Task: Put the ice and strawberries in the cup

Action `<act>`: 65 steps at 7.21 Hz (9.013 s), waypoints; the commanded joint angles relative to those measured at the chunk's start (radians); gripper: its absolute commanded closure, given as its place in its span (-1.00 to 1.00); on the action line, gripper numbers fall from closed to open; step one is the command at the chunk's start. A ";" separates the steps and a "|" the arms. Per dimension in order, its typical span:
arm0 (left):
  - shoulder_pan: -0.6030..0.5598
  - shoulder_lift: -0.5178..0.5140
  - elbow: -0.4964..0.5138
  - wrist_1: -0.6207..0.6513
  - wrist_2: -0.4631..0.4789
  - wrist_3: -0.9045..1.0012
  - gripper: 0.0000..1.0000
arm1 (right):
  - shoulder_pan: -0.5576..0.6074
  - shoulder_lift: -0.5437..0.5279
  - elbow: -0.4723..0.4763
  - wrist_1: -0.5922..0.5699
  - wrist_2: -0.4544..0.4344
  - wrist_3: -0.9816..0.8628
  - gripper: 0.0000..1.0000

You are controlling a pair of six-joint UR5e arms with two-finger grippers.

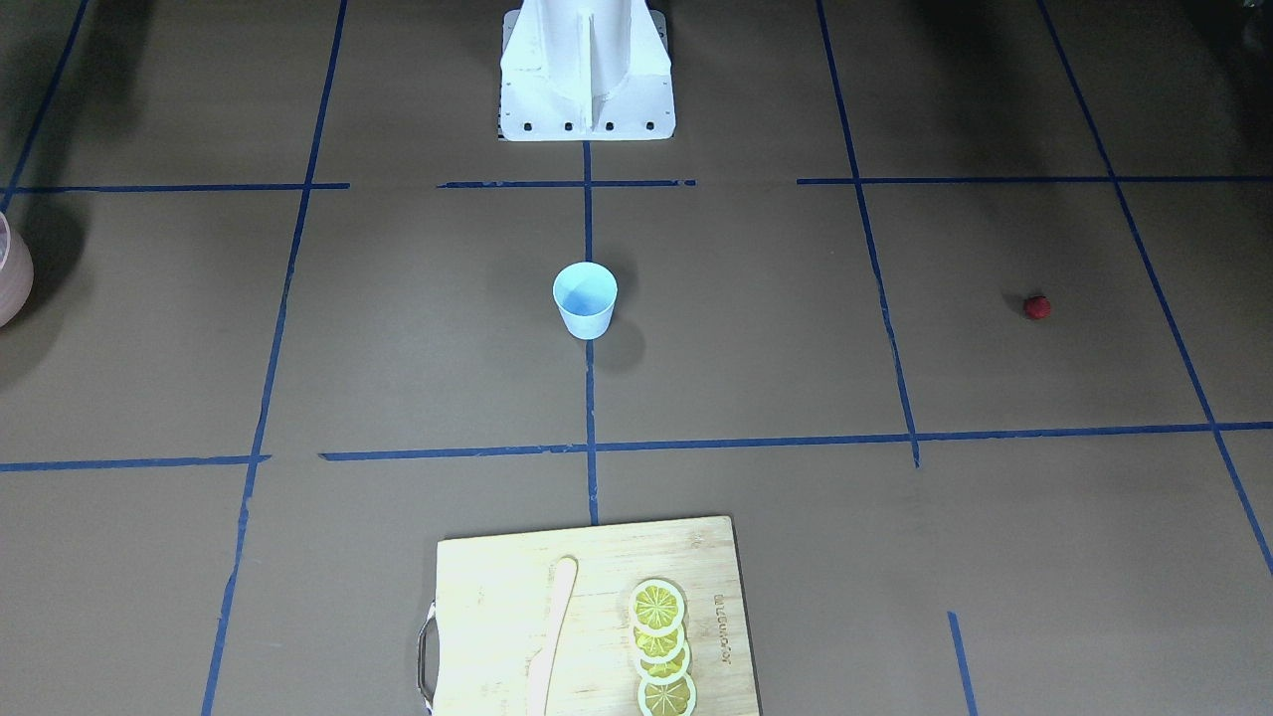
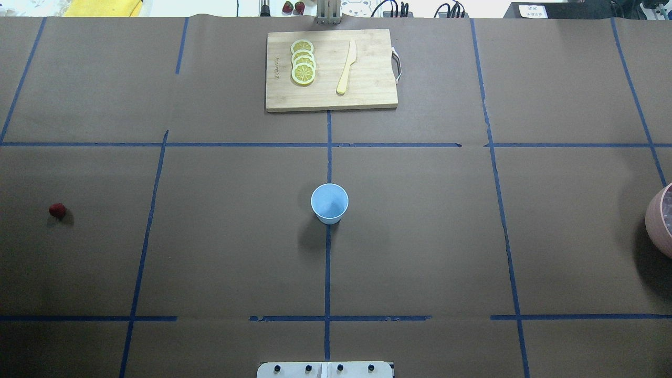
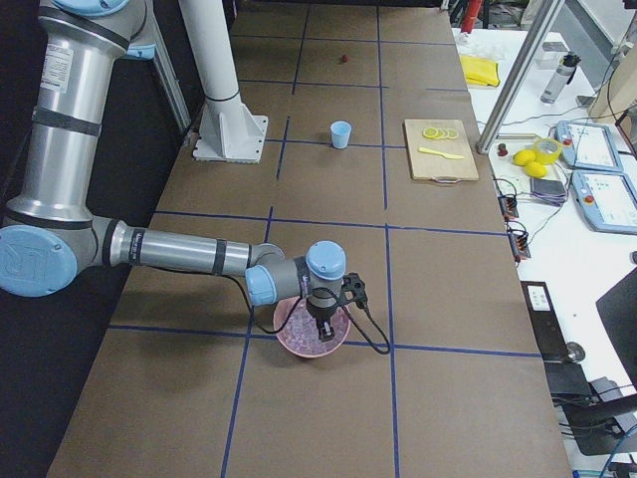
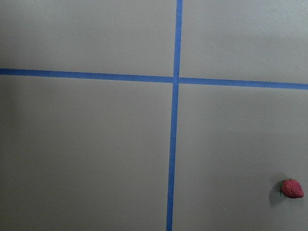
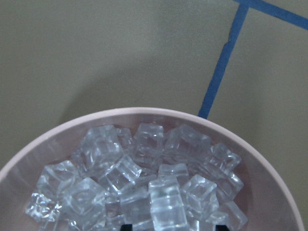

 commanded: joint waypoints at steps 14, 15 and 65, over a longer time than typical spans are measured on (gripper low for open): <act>0.000 0.000 0.000 0.000 -0.008 -0.002 -1.00 | 0.043 0.010 0.077 -0.015 0.000 0.000 1.00; 0.000 0.000 0.000 0.000 -0.008 -0.002 -1.00 | 0.075 0.010 0.113 -0.038 0.006 -0.002 1.00; 0.003 -0.015 -0.014 -0.008 -0.011 -0.015 -1.00 | 0.161 -0.006 0.220 -0.176 0.091 0.081 -0.99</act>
